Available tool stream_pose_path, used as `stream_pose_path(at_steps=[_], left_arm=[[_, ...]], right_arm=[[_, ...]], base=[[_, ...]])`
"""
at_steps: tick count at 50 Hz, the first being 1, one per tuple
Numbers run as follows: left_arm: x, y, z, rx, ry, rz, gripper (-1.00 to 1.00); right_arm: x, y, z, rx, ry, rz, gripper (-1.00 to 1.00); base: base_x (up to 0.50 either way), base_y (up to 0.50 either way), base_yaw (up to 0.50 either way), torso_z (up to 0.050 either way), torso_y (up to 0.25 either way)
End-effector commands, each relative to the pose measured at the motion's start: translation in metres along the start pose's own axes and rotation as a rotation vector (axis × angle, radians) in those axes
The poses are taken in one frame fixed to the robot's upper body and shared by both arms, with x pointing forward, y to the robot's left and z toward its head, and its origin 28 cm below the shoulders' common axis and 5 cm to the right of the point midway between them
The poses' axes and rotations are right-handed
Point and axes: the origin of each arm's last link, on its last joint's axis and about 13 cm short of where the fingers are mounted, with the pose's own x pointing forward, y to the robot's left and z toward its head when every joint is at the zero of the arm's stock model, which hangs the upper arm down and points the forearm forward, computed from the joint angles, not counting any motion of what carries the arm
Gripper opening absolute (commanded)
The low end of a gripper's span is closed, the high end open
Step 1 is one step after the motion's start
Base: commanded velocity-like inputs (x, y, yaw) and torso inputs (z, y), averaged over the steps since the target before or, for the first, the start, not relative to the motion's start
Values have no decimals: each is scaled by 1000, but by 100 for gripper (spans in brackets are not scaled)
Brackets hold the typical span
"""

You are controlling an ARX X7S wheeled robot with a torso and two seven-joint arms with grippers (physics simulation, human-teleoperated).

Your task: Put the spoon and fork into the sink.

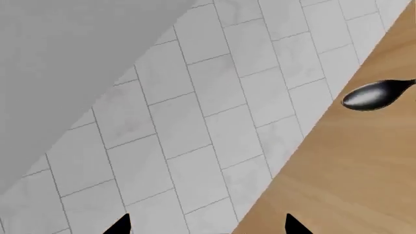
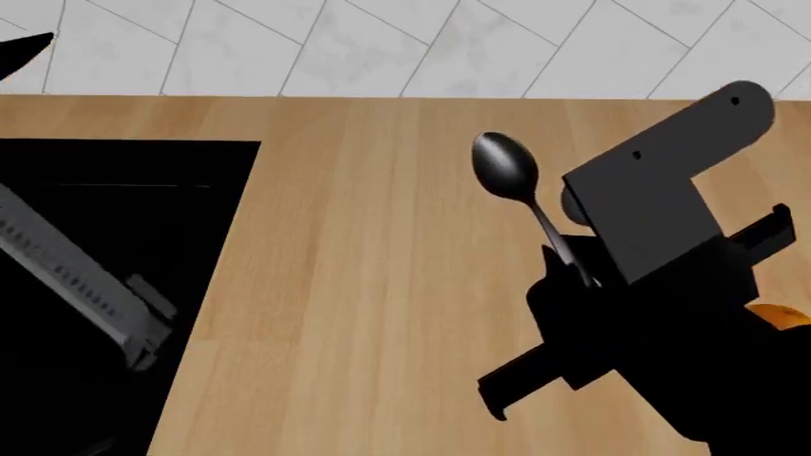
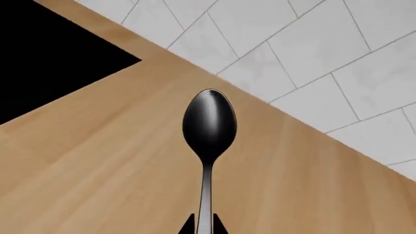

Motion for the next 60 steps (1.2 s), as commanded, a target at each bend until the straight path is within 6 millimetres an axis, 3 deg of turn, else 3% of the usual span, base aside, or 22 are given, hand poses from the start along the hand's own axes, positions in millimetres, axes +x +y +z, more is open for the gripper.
stream_pose_path(at_steps=[1,10,14,28,34,50,60], left_arm=[[31,27,5,427,3,-10,100],[55,35,1,878,-18,25,100],[60,37,-4,985,-32,-2,100],[67,17,-30,1070,-70,-135,100],[70,13,-32,1068,-81,-137,100],[75,15,-20,1058,-158,-59,100],[78,11,-16,1040,-189,-46,100]], right_arm=[[-10,0,29,-53,-102,27,-100],[-14,5,38,-62,-148,55,-100],[-15,9,41,-64,-177,74,-100],[-21,20,53,-78,-263,137,-100],[-23,28,56,-90,-290,177,-100],[-4,32,55,-91,-272,234,-100],[-2,36,57,-102,-278,258,-100]], base=[[0,0,0,0,0],[0,0,0,0,0],[0,0,0,0,0],[0,0,0,0,0],[0,0,0,0,0],[0,0,0,0,0],[0,0,0,0,0]])
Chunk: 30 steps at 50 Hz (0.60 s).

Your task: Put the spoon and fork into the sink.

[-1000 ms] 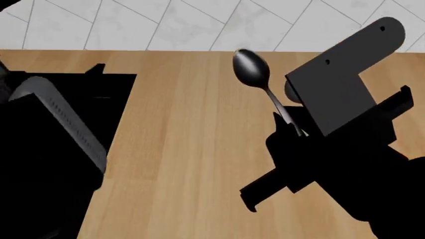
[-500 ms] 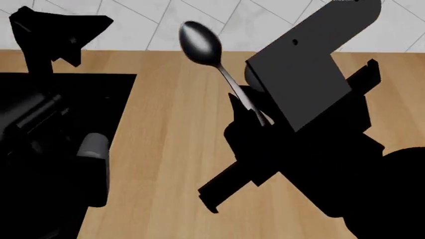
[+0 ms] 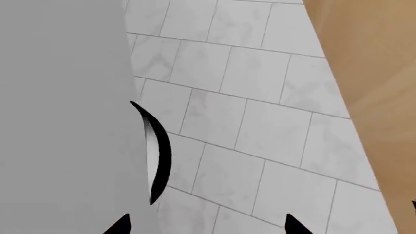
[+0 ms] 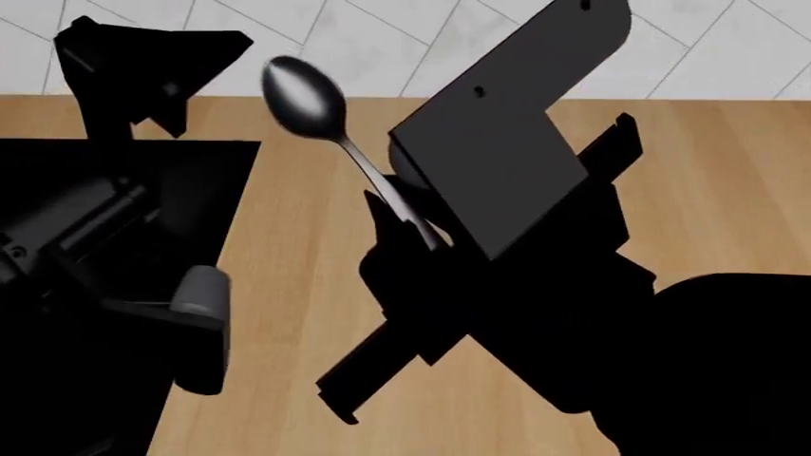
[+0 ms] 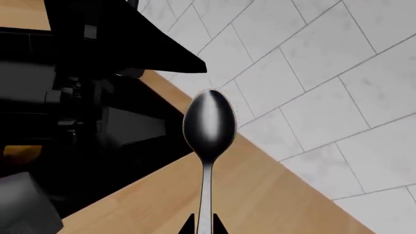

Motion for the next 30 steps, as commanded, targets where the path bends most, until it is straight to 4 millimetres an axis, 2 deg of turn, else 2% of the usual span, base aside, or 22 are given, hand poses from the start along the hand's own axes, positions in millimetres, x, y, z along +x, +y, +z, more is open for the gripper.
stream_pose_path(at_steps=[1,22,30], left_arm=[[6,5,2,-24,-3,40,100],[11,11,5,-32,-20,66,100],[13,7,7,-35,-28,61,100]], right_arm=[[7,2,5,-10,-35,37,-100],[12,3,1,-4,-40,62,-100],[10,6,4,-17,-53,77,-100]], base=[[0,0,0,0,0],[0,0,0,0,0],[0,0,0,0,0]])
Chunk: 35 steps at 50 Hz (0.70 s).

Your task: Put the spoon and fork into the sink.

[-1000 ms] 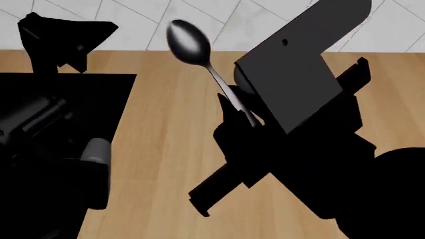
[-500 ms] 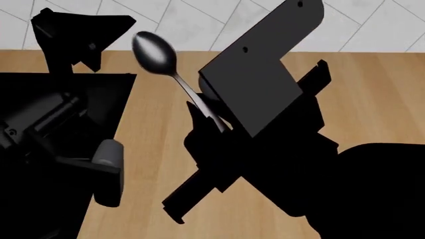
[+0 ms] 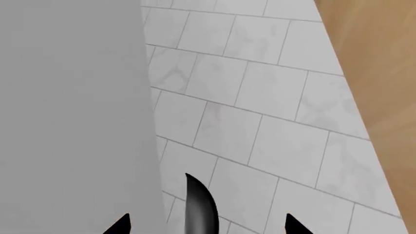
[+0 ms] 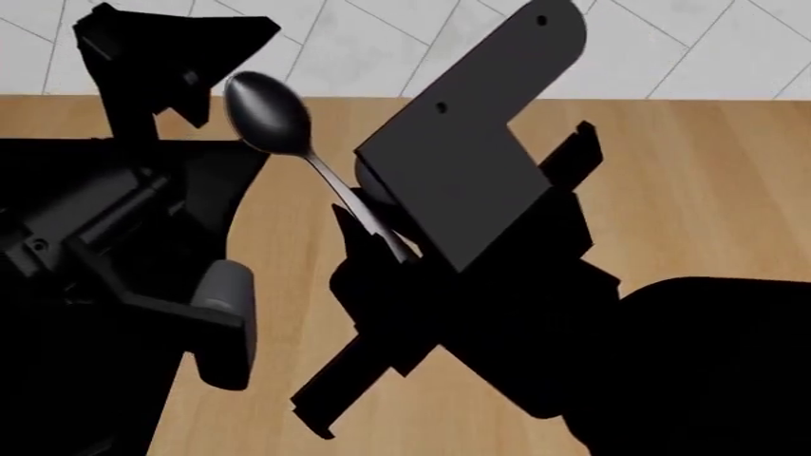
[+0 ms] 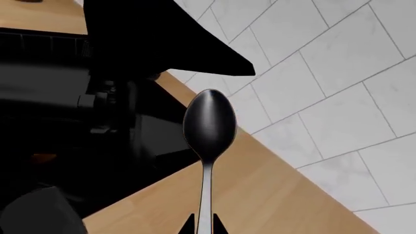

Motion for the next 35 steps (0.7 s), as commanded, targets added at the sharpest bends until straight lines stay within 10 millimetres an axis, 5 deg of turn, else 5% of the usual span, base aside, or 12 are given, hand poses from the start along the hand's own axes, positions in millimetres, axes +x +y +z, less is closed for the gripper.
stream_pose_path(at_steps=[1,25,26,35], left_arm=[[4,2,1,-9,8,7,100],[-5,-10,19,-33,-64,-57,100],[-7,-11,19,-39,-68,-80,-100],[-10,-9,20,-37,-101,-63,-100]], right_arm=[[1,1,7,-14,-40,24,-100],[5,1,15,-22,-62,36,-100],[4,1,17,-22,-64,37,-100],[4,1,21,-24,-72,40,-100]], base=[[0,0,0,0,0],[0,0,0,0,0],[0,0,0,0,0],[0,0,0,0,0]])
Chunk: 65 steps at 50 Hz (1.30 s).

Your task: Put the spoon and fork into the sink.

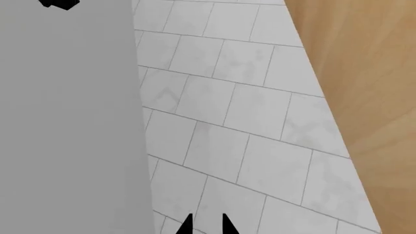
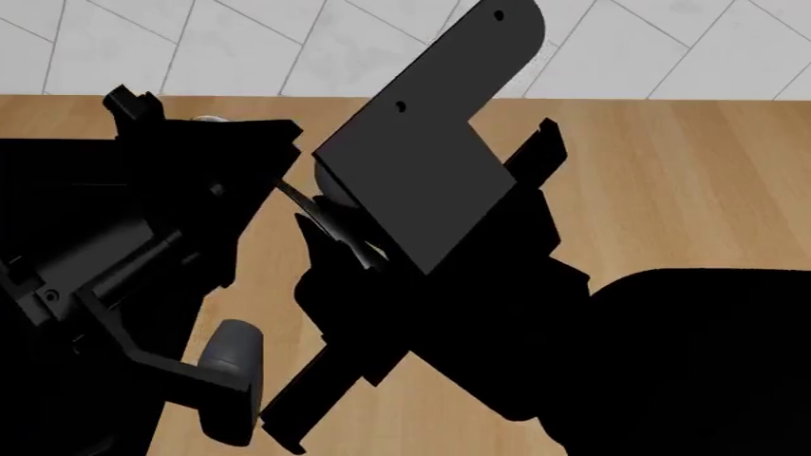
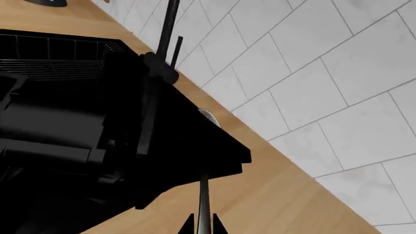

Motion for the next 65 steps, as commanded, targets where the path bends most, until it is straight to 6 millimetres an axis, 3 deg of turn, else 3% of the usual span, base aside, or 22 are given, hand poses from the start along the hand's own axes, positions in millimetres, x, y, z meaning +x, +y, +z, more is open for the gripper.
stream_pose_path(at_steps=[1,6,7,12,19,23,30,41,46,51,62,65], left_arm=[[-1,-1,5,-30,-37,-30,-100],[-2,4,3,-8,-36,-17,-100],[-3,5,2,-3,-33,-15,-100],[-4,7,1,10,-20,-11,-100],[-6,5,-1,1,-5,-11,-100],[-12,13,-5,-19,34,14,-100],[-31,23,-10,-65,129,22,-100],[-60,29,-16,-160,310,-32,-100],[-70,28,-20,-287,416,-46,-100],[-76,26,-24,-368,510,-70,-100],[-80,27,-40,-769,739,-35,-100],[-80,24,-45,-779,784,-90,-100]], right_arm=[[0,-4,16,-19,-64,-18,-100],[-4,-6,23,0,-72,-41,-100],[-6,-6,24,6,-67,-36,100],[-27,-5,37,1,-84,-55,100],[-73,-3,55,-42,-170,-153,100],[-101,-1,58,-47,-208,-236,100],[-125,-3,49,-7,-239,-326,100],[-128,-10,36,47,-263,-391,100],[-127,-13,34,57,-268,-409,100],[-126,-14,35,62,-270,-424,100],[-124,-13,32,72,-262,-423,100],[-124,-14,32,75,-260,-423,100]], base=[[0,0,0,0,0],[0,0,0,0,0],[0,0,0,0,0],[0,0,0,0,0],[0,0,0,0,0],[0,0,0,0,0],[0,0,0,0,0],[0,0,0,0,0],[0,0,0,0,0],[0,0,0,0,0],[0,0,0,0,0],[0,0,0,0,0]])
